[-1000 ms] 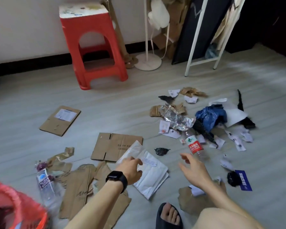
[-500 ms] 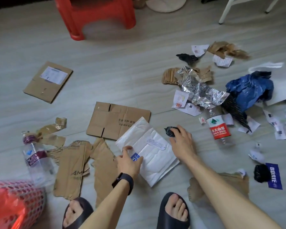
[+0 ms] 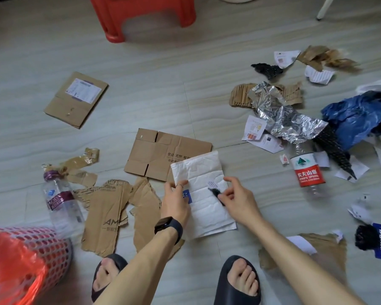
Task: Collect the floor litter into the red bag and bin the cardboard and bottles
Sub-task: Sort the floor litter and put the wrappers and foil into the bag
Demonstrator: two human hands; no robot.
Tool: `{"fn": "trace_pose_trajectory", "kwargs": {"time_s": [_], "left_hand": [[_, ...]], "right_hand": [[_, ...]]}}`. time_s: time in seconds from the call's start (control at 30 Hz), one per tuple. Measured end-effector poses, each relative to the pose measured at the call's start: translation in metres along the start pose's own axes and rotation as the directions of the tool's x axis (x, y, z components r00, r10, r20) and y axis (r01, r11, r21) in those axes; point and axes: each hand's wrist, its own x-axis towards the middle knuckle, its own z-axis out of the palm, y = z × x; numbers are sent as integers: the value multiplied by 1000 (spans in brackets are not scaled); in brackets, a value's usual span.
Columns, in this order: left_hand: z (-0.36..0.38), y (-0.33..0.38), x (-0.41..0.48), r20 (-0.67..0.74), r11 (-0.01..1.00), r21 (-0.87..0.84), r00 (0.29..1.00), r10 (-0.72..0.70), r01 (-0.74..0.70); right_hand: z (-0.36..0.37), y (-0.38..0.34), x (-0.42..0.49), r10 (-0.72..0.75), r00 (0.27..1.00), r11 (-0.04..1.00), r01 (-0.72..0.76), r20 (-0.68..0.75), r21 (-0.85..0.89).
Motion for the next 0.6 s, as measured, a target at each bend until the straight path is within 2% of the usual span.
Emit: {"fn": "trace_pose_trajectory", "kwargs": {"time_s": [0.07, 0.27, 0.37, 0.53, 0.6], "left_hand": [[1, 0, -3, 5, 999, 22, 999, 32, -32], [-15, -2, -13, 36, 992, 39, 992, 121, -122], [-38, 4, -18, 18, 978, 75, 981, 194, -195], [-139, 14, -17, -158, 910, 201, 905, 395, -362], [-200, 8, -18, -263, 893, 272, 866, 426, -358]], "right_hand": [[12, 10, -3, 16, 999, 984, -6, 51, -178], [25, 4, -10, 38, 999, 943, -29, 20, -332], [20, -11, -16, 41, 999, 955, -30, 29, -296], [-6, -77, -31, -177, 984, 975, 173, -19, -136], [-21, -127, -43, -243, 970, 965, 239, -21, -110]]}}
